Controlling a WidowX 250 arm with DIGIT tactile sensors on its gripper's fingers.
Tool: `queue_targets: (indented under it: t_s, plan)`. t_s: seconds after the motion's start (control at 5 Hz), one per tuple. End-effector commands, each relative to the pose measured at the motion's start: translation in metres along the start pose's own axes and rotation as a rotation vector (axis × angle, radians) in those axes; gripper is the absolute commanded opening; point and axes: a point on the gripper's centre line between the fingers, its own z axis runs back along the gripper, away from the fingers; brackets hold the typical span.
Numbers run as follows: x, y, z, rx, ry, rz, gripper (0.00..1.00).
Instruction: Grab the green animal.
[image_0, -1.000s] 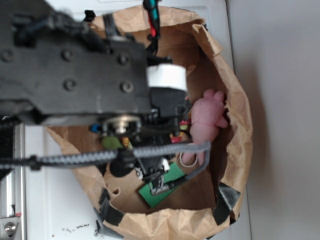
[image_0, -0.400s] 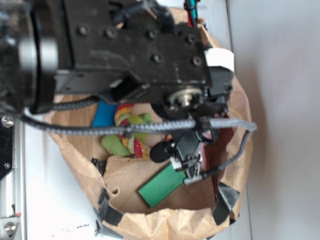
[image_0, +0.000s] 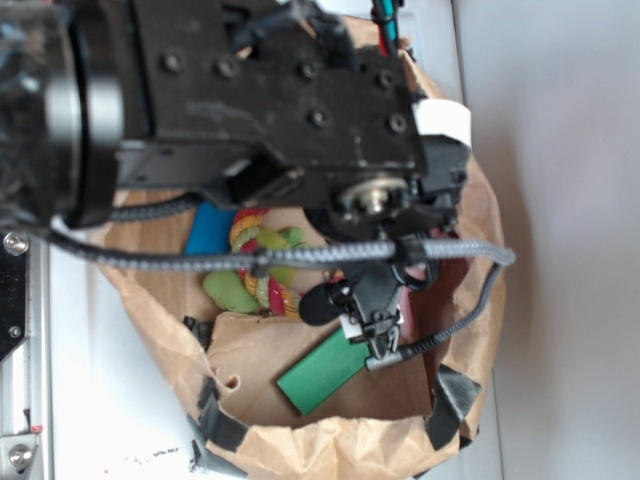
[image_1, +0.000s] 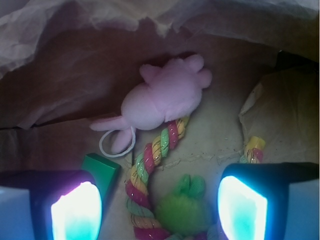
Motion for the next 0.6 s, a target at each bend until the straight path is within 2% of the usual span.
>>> queue_targets:
  t_s: [0.0,0.4]
  plan:
    - [0.013,0.001,0.02,-0.008,-0.068,0.004,1.0]
    - [-0.031,0.012,0.018,-0.007,-0.045,0.007,1.0]
